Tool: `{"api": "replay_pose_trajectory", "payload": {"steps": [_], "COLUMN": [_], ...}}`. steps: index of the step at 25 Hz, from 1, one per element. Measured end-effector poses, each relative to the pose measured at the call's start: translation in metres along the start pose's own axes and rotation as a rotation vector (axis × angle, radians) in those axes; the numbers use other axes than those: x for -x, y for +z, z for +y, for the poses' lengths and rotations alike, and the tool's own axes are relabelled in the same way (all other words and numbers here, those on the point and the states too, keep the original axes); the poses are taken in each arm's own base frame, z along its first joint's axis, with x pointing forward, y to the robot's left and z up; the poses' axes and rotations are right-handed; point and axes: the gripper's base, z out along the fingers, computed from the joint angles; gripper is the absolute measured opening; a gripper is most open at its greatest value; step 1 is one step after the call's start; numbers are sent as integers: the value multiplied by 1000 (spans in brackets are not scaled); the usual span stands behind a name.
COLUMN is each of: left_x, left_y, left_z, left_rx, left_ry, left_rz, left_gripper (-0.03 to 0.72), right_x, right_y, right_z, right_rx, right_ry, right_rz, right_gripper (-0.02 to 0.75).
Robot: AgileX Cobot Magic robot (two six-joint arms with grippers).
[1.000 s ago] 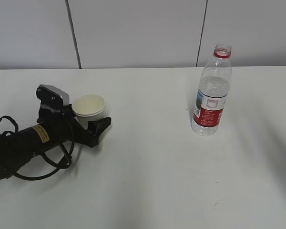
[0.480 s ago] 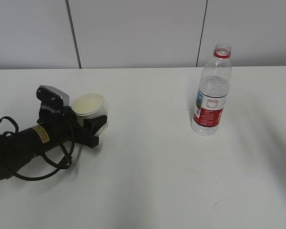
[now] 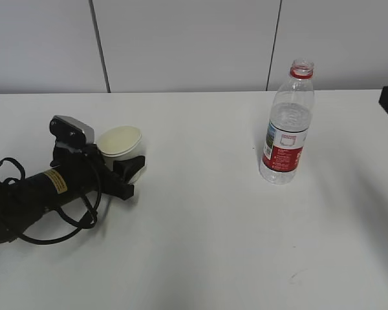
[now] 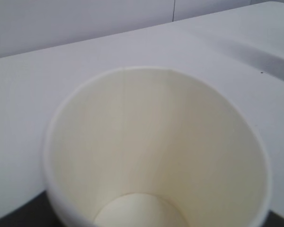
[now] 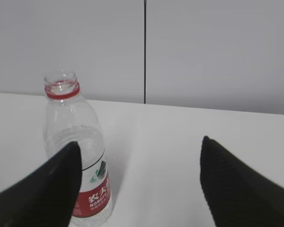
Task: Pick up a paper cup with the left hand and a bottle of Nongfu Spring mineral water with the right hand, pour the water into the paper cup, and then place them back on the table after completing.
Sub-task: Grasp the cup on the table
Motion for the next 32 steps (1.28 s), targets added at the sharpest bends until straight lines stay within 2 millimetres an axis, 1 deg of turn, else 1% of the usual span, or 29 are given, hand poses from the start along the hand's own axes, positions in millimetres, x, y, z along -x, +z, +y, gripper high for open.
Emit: {"api": "replay_pose_trajectory", "payload": {"steps": [3,7,11,14,18,24,32], "left_x": [0,0,0,0,0,0,0], "left_y": [0,0,0,0,0,0,0], "left_z": [0,0,0,0,0,0,0], "left_rx": [0,0,0,0,0,0,0], "left_ry": [0,0,0,0,0,0,0], "left_rz": [0,0,0,0,0,-1,-1], "left_gripper": [396,396,396,396,396,396,396], "right_x": [-11,-25,-36,-45,-51,-69,-80], "right_y": [11,26,44,57,74,101,123], "right_z": [2,4,6,9,15,22,30], "right_rx": [15,28,41,61,120,193,273], "right_ry": [-2,9,37,69,118,171,180], "right_rz": [44,104,137,142,95,102,88], "right_gripper": [582,641,661,661,661,661,661]}}
